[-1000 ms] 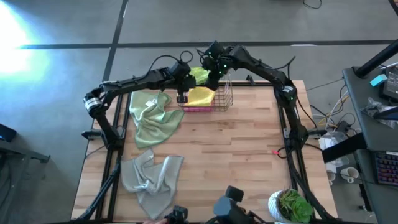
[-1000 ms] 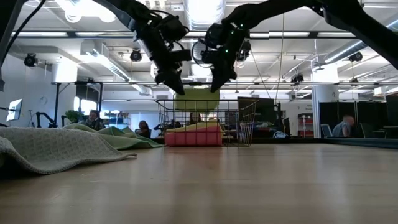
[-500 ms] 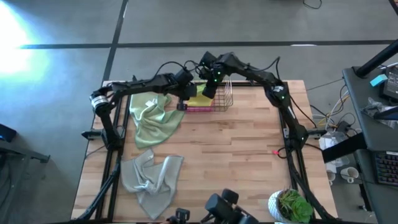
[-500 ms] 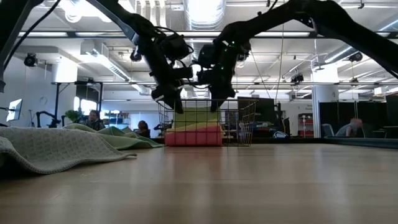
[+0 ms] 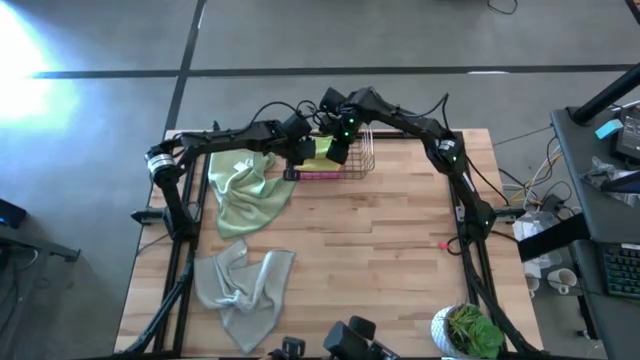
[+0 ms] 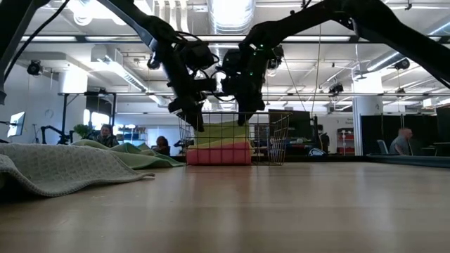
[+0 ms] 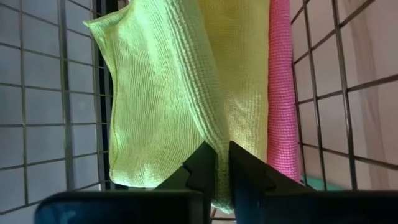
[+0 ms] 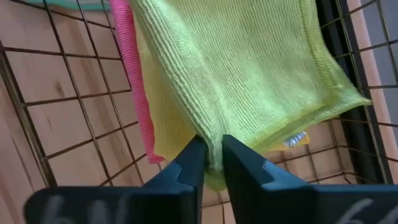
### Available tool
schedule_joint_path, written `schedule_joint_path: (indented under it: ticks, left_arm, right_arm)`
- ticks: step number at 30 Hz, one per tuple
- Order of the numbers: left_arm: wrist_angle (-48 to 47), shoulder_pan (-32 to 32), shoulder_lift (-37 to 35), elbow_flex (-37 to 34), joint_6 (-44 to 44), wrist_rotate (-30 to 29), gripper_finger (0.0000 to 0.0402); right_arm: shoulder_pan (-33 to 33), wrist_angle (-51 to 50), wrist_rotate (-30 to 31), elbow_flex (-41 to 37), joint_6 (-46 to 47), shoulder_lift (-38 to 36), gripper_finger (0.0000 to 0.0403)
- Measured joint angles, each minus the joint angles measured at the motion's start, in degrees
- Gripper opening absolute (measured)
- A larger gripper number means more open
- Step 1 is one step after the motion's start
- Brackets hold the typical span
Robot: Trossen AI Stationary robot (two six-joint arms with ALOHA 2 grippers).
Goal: Fold microfiber towels
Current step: Stack the folded green microfiber cloth on top of the yellow microfiber cloth in the wire basket, then fold the gray microfiber cloth
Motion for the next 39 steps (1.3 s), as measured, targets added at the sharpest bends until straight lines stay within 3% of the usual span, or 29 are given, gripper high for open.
schedule_joint_path:
  ticks: [12, 19, 24, 30, 39]
  left_arm:
    - [-4.3, -1.49, -0.7, 1.89, -0.07, -0.48, 0.0145]
    - [-5.28, -2.0, -5.33, 4.6, -0.76, -2.32, 0.0175]
    - [-8.39, -2.13, -12.51, 4.03, -9.55, -4.07, 0.0176]
    - [-11.71, -3.41, -22.48, -2.18, -22.4, -3.02, 0.0176]
    - [-6.27, -8.86, -35.47, -20.69, -38.95, -2.73, 0.0176]
  right_arm:
    - [0.46, -2.33, -0.68, -0.02, 3.59, -1.12, 0.0141]
    - [0.53, -5.78, -0.92, -0.04, 6.21, -5.76, 0.0143]
    - [1.64, -9.7, -1.08, -0.04, 6.76, -11.31, 0.013]
    - [5.81, -10.9, -1.38, -1.87, 7.73, -18.03, 0.0123]
    - [15.79, -4.27, -1.4, -11.02, 8.22, -22.21, 0.0125]
